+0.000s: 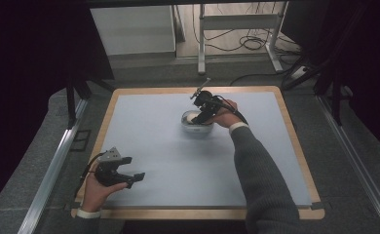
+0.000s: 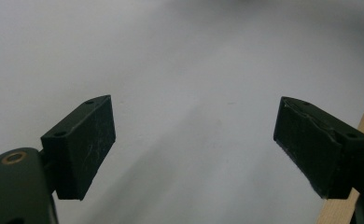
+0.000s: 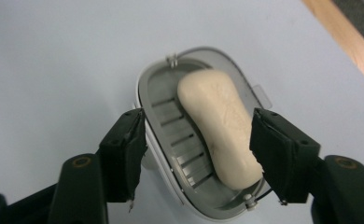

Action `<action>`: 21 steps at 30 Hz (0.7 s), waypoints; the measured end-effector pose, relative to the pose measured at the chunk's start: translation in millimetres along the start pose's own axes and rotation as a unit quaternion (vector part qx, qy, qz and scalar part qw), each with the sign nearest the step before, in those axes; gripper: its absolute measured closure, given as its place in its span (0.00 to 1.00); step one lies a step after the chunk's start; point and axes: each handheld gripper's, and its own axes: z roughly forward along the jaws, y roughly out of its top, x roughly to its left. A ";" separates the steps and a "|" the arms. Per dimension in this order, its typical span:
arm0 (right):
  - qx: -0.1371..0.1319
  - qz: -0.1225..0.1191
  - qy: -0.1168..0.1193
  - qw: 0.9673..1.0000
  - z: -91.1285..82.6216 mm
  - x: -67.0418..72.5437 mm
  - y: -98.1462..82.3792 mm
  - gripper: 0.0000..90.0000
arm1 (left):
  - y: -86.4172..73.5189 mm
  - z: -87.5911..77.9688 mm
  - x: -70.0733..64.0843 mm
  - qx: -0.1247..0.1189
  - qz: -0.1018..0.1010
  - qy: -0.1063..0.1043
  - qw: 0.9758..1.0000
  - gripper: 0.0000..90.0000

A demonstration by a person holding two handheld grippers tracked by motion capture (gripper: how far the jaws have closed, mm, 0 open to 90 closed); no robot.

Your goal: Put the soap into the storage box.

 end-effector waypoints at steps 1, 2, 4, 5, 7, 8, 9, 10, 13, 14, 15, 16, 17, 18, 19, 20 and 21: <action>-0.004 0.001 -0.003 1.000 -2.9 1.7 -1.4 0.37 | 0.0 0.5 -0.2 -0.001 0.000 0.000 1.000 0.15; -0.010 0.005 -0.008 1.000 -6.8 4.7 -4.5 0.35 | 0.0 0.6 -0.2 0.000 0.000 -0.001 1.000 0.15; -0.015 0.009 -0.015 1.000 -11.8 8.4 -10.9 0.33 | 0.2 0.3 -0.5 0.001 0.001 0.000 1.000 0.15; -0.019 0.013 -0.018 1.000 -14.2 9.7 -14.9 0.32 | 0.3 -0.1 -0.8 0.000 0.002 0.000 1.000 0.15; -0.030 0.022 -0.019 0.999 -18.8 11.8 -24.1 0.31 | 0.7 -0.9 -1.3 -0.002 0.001 0.001 1.000 0.15; -0.034 0.026 -0.021 0.999 -21.3 13.1 -29.2 0.31 | 0.8 -1.4 -1.3 -0.002 0.001 0.001 1.000 0.15; -0.038 0.028 -0.023 0.999 -23.7 14.2 -34.4 0.31 | 0.7 -1.5 -1.3 -0.004 0.002 0.002 1.000 0.15; -0.042 0.028 -0.023 0.998 -25.8 14.7 -38.5 0.31 | 0.7 -1.8 -1.2 -0.005 0.001 0.003 1.000 0.15; -0.063 0.041 -0.024 0.997 -35.6 17.7 -57.3 0.30 | 0.7 -1.8 -1.0 -0.004 0.002 0.004 1.000 0.15; -0.067 0.045 -0.026 0.996 -38.3 19.6 -63.2 0.29 | 0.7 -1.7 -0.9 -0.003 0.002 0.004 1.000 0.15; -0.070 0.047 -0.028 0.996 -40.8 21.2 -69.1 0.29 | 0.8 -1.6 -0.9 -0.003 0.002 0.004 1.000 0.15; -0.076 0.050 -0.030 0.995 -43.2 22.4 -75.1 0.29 | 0.8 -1.4 -0.9 -0.002 0.002 0.004 1.000 0.15; -0.079 0.055 -0.030 0.995 -45.2 23.5 -79.7 0.28 | 0.7 -1.2 -1.1 -0.003 0.002 0.004 1.000 0.15; -0.085 0.062 -0.032 0.994 -48.3 25.5 -87.2 0.28 | 0.7 -1.1 -1.1 -0.002 0.002 0.004 1.000 0.15; -0.090 0.065 -0.035 0.993 -50.5 26.8 -93.7 0.28 | 0.7 -1.0 -1.3 -0.002 0.001 0.004 1.000 0.15; -0.094 0.069 -0.038 0.992 -52.5 28.5 -100.5 0.28 | 0.7 -0.9 -1.5 -0.002 0.001 0.003 1.000 0.15; -0.097 0.071 -0.042 0.992 -54.1 30.1 -107.6 0.28 | 0.8 -0.8 -1.6 -0.002 0.002 0.004 1.000 0.15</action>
